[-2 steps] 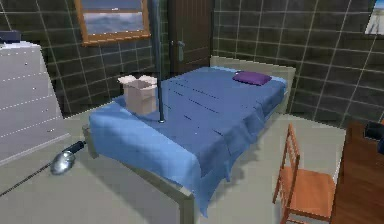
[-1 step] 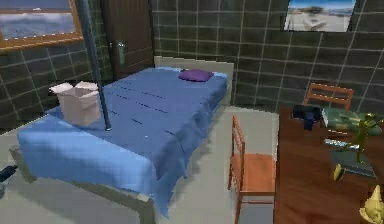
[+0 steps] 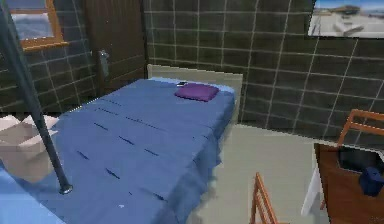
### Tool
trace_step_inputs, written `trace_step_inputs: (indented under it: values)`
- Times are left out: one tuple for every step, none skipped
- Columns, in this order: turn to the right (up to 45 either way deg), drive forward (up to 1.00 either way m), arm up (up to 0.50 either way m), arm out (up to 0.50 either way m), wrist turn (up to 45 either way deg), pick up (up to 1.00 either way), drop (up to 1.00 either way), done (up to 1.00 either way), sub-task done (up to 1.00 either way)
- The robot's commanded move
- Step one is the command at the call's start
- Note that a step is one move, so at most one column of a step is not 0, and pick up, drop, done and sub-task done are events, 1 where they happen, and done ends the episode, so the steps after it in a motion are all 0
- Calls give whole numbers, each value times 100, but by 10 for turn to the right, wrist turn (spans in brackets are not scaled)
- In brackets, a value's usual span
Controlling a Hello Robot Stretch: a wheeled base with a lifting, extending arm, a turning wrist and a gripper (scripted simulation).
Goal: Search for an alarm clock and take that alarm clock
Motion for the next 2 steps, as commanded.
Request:
trace_step_inputs:
  values:
    - [-390, 0, 0, 0, 0, 0, 0, 0, 0]
    - [-450, 0, 0, 0, 0, 0, 0, 0, 0]
